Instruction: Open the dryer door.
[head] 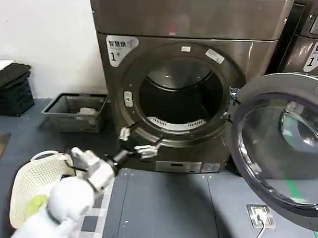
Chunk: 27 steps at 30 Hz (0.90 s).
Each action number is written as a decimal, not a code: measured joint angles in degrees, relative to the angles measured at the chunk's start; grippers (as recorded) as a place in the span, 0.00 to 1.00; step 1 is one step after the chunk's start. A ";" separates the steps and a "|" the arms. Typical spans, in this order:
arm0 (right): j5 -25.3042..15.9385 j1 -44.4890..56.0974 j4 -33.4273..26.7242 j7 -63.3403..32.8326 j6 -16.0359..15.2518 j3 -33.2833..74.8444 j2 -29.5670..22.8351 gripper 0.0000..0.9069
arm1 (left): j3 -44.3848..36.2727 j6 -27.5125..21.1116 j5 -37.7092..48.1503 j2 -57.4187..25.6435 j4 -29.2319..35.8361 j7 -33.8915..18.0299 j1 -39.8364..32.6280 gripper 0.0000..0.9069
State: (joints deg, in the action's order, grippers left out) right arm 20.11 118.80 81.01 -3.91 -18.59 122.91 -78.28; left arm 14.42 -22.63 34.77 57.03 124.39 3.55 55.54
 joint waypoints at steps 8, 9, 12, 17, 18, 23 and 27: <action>4.16 -0.11 0.54 -0.21 -1.99 -0.67 1.59 1.00 | 11.66 -8.43 9.04 -3.84 0.51 -6.43 5.86 1.00; 4.51 -0.18 0.48 0.07 -2.10 -0.74 1.70 1.00 | 13.22 -10.16 10.50 -4.35 0.61 -7.24 6.54 1.00; 5.28 -0.41 0.38 0.76 -2.43 -1.21 2.04 1.00 | 17.98 -14.80 12.85 -5.75 0.37 -8.70 8.69 1.00; 7.14 -0.70 -0.23 0.61 -2.97 -1.85 2.67 1.00 | 24.96 -19.63 19.64 -7.81 -0.85 -13.03 12.08 1.00; 7.31 -0.68 -0.44 0.57 -2.71 -2.01 2.78 1.00 | 26.11 -19.63 21.31 -8.21 -1.09 -14.41 12.72 1.00; 7.65 -0.40 -1.83 0.47 -1.58 -2.33 3.32 1.00 | 30.29 -19.63 30.71 -10.23 -2.81 -22.45 16.10 1.00; 7.73 -0.18 -2.73 0.41 -1.44 -2.59 3.53 1.00 | 31.36 -19.62 38.41 -12.15 -4.18 -30.01 18.62 1.00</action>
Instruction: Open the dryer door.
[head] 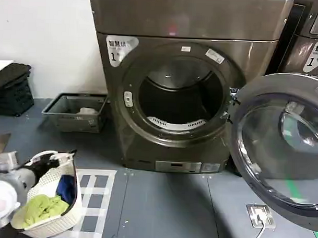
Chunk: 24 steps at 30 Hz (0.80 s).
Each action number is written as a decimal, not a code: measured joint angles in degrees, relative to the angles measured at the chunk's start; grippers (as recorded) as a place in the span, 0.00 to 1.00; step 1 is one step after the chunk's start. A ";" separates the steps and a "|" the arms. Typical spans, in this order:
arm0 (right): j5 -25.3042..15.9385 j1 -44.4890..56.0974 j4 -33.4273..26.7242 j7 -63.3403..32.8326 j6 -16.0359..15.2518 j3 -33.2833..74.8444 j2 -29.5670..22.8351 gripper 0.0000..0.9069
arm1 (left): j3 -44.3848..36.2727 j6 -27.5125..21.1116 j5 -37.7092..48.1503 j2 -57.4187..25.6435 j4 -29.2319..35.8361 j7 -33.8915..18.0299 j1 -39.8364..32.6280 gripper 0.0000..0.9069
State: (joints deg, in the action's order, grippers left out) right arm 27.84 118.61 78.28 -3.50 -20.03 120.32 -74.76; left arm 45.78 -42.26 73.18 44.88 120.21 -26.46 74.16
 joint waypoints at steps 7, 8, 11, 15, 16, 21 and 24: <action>-0.29 0.39 -1.62 0.27 1.19 0.00 0.19 1.00 | 0.36 0.03 12.49 -4.47 -1.93 -9.66 2.94 1.00; -0.30 0.42 -1.79 0.30 1.31 0.03 0.20 1.00 | 0.43 0.03 15.21 -5.01 -1.93 -11.40 3.02 1.00; -0.31 0.42 -2.17 0.42 1.52 0.09 0.24 1.00 | 0.36 0.05 21.84 -5.81 -1.94 -15.37 3.00 1.00; -0.22 0.42 -2.22 0.61 1.90 0.15 0.28 1.00 | -0.25 0.07 27.28 -6.94 -2.92 -20.25 2.98 1.00; -0.19 0.41 -2.23 0.64 2.16 0.16 0.29 1.00 | -0.38 0.07 28.09 -7.27 -3.24 -20.95 3.00 1.00; -0.07 0.32 -2.17 0.92 3.10 0.01 0.21 1.00 | -0.64 0.08 34.11 -9.68 -5.02 -23.04 3.37 1.00; -0.05 0.32 -2.13 1.20 3.39 -0.04 0.08 1.00 | -1.04 0.08 36.71 -10.85 -5.88 -24.78 3.26 1.00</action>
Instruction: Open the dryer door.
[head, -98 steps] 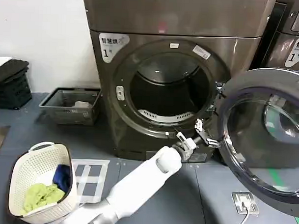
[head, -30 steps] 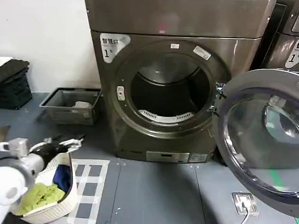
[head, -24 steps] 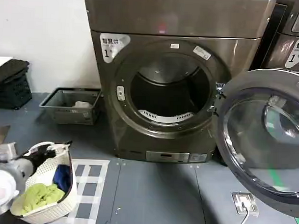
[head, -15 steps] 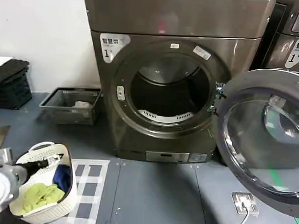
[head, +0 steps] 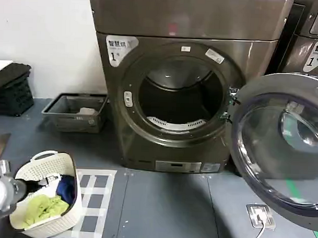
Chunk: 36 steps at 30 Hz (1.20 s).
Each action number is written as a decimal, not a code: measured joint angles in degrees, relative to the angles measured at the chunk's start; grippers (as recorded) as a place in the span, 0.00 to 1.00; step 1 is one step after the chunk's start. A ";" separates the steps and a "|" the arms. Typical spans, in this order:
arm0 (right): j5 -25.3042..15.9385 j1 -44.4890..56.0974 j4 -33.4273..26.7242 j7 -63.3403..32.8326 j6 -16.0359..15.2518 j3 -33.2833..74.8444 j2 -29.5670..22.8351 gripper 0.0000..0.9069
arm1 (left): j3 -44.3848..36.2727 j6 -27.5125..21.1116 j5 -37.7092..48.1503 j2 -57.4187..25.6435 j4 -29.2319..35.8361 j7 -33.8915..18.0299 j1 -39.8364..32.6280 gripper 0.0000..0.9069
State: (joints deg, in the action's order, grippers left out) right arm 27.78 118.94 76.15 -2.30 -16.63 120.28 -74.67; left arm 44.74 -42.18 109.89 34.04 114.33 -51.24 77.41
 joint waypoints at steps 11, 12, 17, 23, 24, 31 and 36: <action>1.06 0.08 -0.45 -0.16 2.43 -0.36 0.10 1.00 | 1.00 -0.01 9.31 -1.86 -3.97 -6.39 0.70 1.00; 1.12 0.08 -0.51 -0.19 2.80 -0.41 0.10 1.00 | 1.09 -0.01 9.80 -1.99 -4.34 -6.59 0.66 1.00; 1.17 -0.14 -0.68 -0.18 3.41 -0.63 -0.18 1.00 | 1.18 -0.01 10.06 -2.34 -6.04 -6.57 0.05 1.00; 1.42 -0.46 -0.50 0.05 4.00 -0.87 -0.35 1.00 | 1.99 -0.01 10.51 -2.53 -7.82 -6.44 0.30 1.00; 1.44 -0.47 -0.50 0.13 4.00 -0.91 -0.35 1.00 | 2.14 -0.01 10.57 -2.60 -8.03 -6.35 0.35 1.00; 1.71 -0.55 -0.47 0.27 4.24 -0.95 -0.40 1.00 | 2.50 -0.01 10.36 -2.47 -8.55 -6.01 0.77 1.00; 2.37 -0.49 -0.28 0.52 4.78 -0.96 -0.51 1.00 | 2.52 -0.01 10.59 -2.47 -8.44 -6.00 1.03 1.00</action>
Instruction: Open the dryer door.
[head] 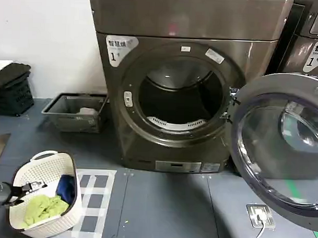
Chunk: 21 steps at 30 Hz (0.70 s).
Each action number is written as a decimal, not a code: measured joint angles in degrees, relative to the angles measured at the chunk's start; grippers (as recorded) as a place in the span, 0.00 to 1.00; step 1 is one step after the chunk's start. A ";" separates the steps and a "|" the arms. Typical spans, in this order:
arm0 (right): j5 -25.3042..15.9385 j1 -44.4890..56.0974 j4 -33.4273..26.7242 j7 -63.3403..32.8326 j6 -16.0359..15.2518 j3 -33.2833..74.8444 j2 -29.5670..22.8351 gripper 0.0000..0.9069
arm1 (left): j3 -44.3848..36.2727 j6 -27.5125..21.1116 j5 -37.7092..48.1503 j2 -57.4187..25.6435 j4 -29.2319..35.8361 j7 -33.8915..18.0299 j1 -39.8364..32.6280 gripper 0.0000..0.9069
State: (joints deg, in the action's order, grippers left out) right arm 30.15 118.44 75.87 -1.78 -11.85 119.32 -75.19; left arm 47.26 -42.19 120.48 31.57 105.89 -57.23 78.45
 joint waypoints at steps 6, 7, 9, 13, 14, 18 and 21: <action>0.00 -0.06 0.15 0.03 0.18 -0.18 -0.10 1.00 | 0.15 0.00 -0.29 0.03 0.00 0.03 0.58 1.00; 0.00 -0.12 0.16 0.03 0.27 -0.22 -0.11 1.00 | 0.17 0.00 -0.38 0.07 0.00 0.09 0.65 1.00; 0.00 -0.15 0.18 0.05 0.37 -0.23 -0.13 1.00 | 0.18 0.00 -0.47 0.15 0.01 0.17 0.69 1.00; -0.19 -0.07 0.31 0.44 0.53 -0.23 -0.24 1.00 | 0.18 0.00 -0.28 0.16 0.09 0.19 0.74 1.00; -0.23 -0.07 0.34 0.47 0.59 -0.23 -0.24 1.00 | 0.19 0.00 -0.25 0.16 0.09 0.19 0.76 1.00; -0.29 -0.14 0.40 0.62 0.92 -0.23 -0.25 1.00 | 0.22 0.00 -0.25 0.16 0.04 0.19 1.09 1.00; -0.05 -0.34 0.57 0.61 1.24 -0.34 -0.29 1.00 | 0.31 0.00 -0.22 0.17 0.03 0.19 1.18 1.00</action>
State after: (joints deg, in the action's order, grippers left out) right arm 30.11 118.11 76.43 -1.17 -10.61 118.98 -75.47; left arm 47.57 -42.19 120.26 31.73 105.92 -57.04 79.62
